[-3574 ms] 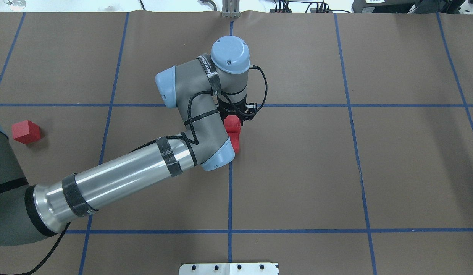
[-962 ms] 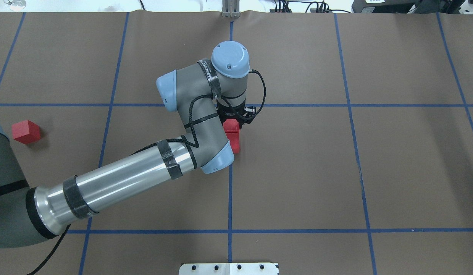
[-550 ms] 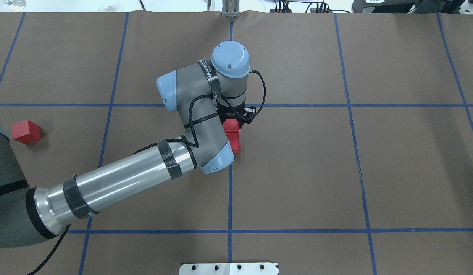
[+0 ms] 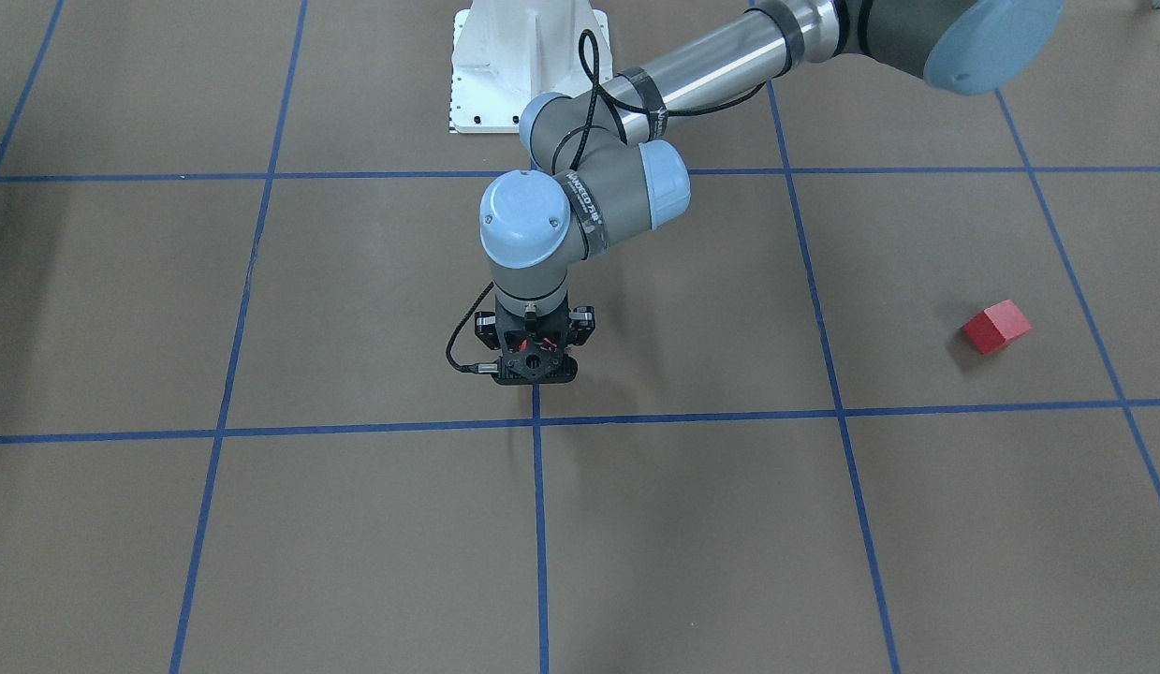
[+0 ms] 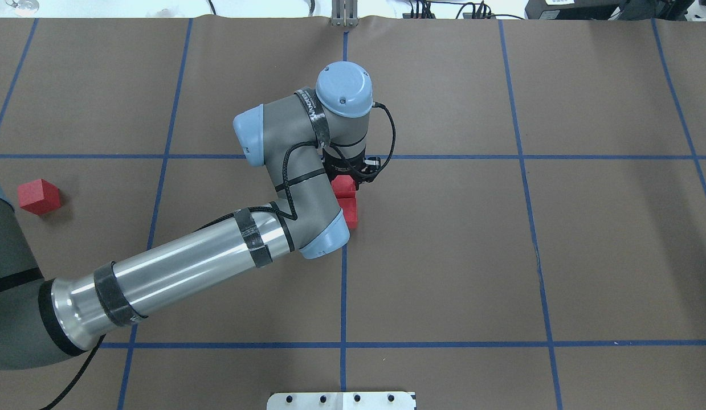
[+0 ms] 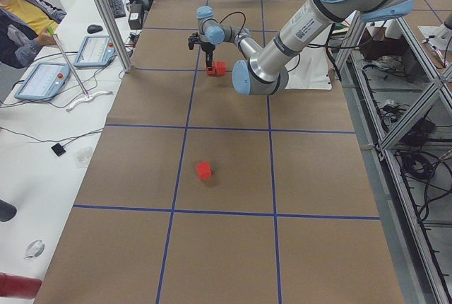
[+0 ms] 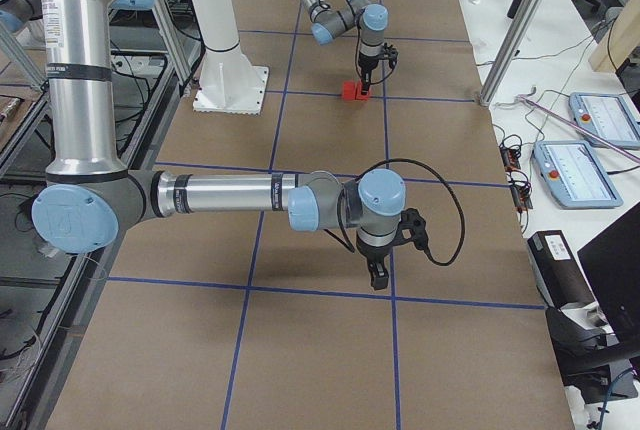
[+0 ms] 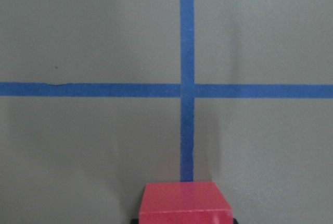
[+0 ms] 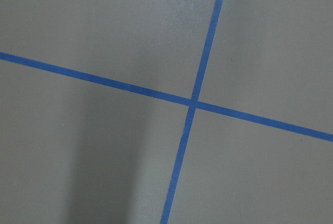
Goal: Form red blocks into L shape at center
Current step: 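Hold the cube with the left gripper against the center cube, adjusting, then release the cube and move the left gripper toward the edge cube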
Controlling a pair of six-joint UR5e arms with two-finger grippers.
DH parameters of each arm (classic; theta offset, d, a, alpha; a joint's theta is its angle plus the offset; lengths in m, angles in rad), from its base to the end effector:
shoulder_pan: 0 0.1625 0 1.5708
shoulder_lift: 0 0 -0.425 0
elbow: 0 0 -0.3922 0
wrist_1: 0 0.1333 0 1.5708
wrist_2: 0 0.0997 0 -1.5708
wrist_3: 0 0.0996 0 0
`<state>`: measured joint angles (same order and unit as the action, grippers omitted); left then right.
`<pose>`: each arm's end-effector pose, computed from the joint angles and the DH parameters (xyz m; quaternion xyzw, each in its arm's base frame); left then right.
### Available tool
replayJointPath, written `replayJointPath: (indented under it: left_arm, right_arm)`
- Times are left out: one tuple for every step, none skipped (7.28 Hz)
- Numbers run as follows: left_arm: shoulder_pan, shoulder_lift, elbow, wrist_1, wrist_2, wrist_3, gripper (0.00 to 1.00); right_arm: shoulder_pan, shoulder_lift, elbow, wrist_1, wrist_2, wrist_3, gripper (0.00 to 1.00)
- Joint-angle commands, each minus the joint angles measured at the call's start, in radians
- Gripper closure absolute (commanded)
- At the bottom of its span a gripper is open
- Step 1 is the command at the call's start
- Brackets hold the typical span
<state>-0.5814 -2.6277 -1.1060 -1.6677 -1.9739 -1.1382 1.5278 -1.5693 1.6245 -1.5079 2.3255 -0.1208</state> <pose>0.6425 -0.5350 0.1599 -0.0041 0.3808 -0.0011 0.9247 0.0435 -0.5021 0.6262 0.0691 -0.3654 -0.0976 0.9231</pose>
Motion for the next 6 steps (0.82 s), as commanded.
replayJointPath:
  left_arm:
    - [0.000, 0.000, 0.000, 0.000, 0.003, 0.002, 0.34]
    - [0.000, 0.000, 0.000, 0.000, 0.003, 0.002, 0.34]
    - [0.000, 0.000, 0.000, 0.000, 0.003, 0.006, 0.30]
    - [-0.002, 0.000, -0.002, 0.000, 0.003, 0.008, 0.00]
    - [-0.008, 0.000, -0.009, 0.000, 0.000, 0.012, 0.00]
    - [-0.023, 0.000, -0.018, 0.000, -0.008, 0.014, 0.00]
  right_arm:
    - [0.000, 0.000, 0.000, 0.000, 0.000, 0.001, 0.00]
    - [0.000, 0.000, 0.000, 0.000, 0.000, 0.001, 0.00]
    - [0.000, 0.000, 0.000, 0.000, 0.000, 0.001, 0.00]
    - [0.000, 0.000, 0.000, 0.000, 0.000, 0.000, 0.00]
    - [0.000, 0.000, -0.001, 0.000, 0.000, 0.000, 0.00]
    - [0.000, 0.002, -0.002, 0.000, 0.000, -0.003, 0.00]
